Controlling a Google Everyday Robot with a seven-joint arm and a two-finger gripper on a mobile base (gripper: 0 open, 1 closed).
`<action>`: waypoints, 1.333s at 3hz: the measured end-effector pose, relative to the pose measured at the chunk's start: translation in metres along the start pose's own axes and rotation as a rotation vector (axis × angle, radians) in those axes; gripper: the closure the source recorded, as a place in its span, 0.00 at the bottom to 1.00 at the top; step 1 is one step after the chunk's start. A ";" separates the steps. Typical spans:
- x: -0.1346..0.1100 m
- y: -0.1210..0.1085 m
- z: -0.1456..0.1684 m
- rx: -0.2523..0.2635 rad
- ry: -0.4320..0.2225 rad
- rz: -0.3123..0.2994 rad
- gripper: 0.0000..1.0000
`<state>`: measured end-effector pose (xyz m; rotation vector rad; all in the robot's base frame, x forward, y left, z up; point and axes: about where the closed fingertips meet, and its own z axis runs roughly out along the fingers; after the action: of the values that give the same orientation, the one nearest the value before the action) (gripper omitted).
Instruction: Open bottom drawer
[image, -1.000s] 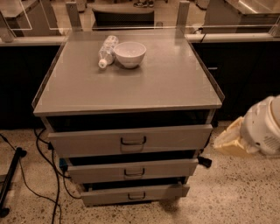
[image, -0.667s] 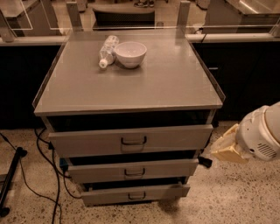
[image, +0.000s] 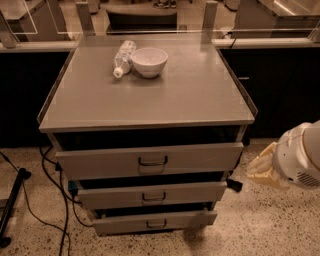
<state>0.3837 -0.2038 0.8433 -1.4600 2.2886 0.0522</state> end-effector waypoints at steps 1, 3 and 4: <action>0.024 0.004 0.037 -0.004 0.026 -0.032 0.15; 0.080 0.020 0.148 -0.115 0.005 -0.038 0.00; 0.108 0.053 0.215 -0.254 -0.007 -0.010 0.00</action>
Offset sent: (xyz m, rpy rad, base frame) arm 0.0086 -0.0335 -0.1780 0.0035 0.0753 0.0722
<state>0.3692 -0.2184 0.5979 -1.5896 2.3357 0.3558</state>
